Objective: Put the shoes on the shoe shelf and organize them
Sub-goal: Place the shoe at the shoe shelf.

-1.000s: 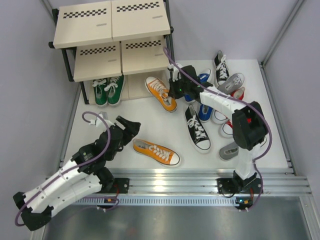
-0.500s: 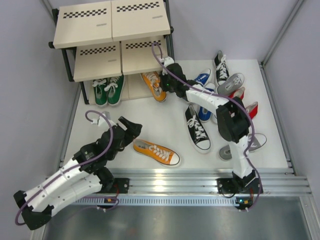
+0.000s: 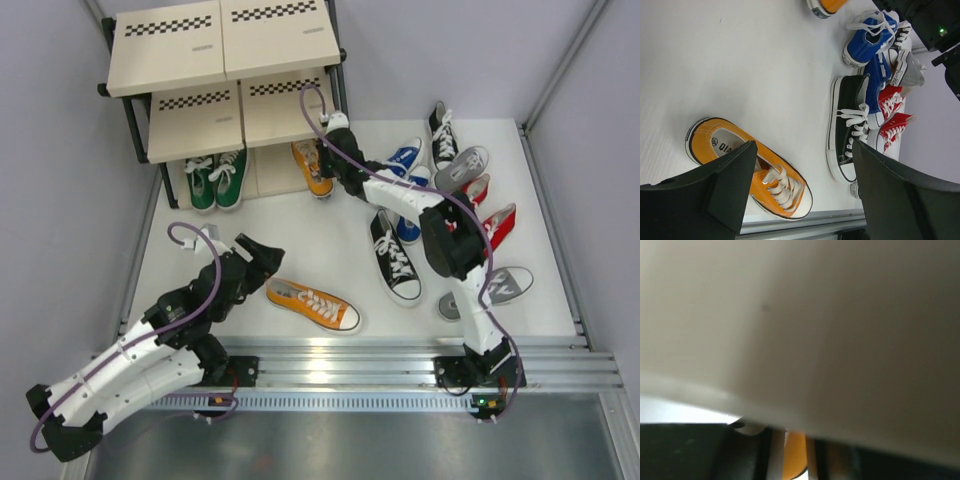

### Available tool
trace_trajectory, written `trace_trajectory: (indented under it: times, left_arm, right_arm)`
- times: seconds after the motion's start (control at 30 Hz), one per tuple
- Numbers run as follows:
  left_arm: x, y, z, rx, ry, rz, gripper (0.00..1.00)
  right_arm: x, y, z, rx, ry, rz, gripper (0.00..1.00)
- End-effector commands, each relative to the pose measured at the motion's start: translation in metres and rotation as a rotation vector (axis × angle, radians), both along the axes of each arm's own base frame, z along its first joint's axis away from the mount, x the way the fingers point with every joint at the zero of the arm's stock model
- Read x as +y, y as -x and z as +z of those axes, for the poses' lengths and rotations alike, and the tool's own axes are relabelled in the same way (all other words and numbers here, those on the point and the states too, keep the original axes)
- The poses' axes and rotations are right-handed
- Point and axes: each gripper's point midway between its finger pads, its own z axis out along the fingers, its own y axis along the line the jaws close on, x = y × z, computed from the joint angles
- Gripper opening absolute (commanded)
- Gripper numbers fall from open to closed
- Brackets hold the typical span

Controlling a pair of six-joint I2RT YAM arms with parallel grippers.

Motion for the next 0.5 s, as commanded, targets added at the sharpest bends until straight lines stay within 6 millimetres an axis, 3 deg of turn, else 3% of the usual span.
trace_trajectory:
  times: [0.0, 0.17, 0.2, 0.27, 0.3, 0.37, 0.4, 0.47]
  left_arm:
    - [-0.002, 0.002, -0.001, 0.005, 0.016, -0.007, 0.82]
    - [-0.004, 0.001, -0.001, 0.009, 0.027, -0.006, 0.82]
    - [-0.004, 0.001, 0.000, 0.006, 0.023, -0.010, 0.82]
    - [-0.004, 0.001, 0.000, 0.003, 0.017, -0.011, 0.82]
    - [-0.003, 0.001, 0.001, -0.001, 0.011, -0.014, 0.82]
    - [-0.002, 0.001, 0.004, -0.011, 0.008, -0.016, 0.82]
    - [-0.002, 0.001, 0.005, -0.016, 0.001, -0.021, 0.82]
    - [-0.001, 0.001, 0.007, -0.026, -0.003, -0.023, 0.82]
  right_arm:
    - [0.017, -0.020, 0.068, -0.168, -0.141, -0.023, 0.21]
    - [0.013, -0.011, 0.065, -0.174, -0.114, 0.017, 0.38]
    - [0.013, -0.007, 0.076, -0.193, -0.117, 0.038, 0.40]
    - [0.013, 0.002, 0.077, -0.194, -0.113, 0.075, 0.43]
    - [0.015, 0.010, 0.093, -0.219, -0.121, 0.124, 0.43]
    - [0.014, 0.024, 0.094, -0.224, -0.108, 0.185, 0.45]
    - [0.017, 0.036, 0.110, -0.256, -0.102, 0.263, 0.45]
    - [0.013, 0.051, 0.107, -0.243, -0.056, 0.321, 0.46]
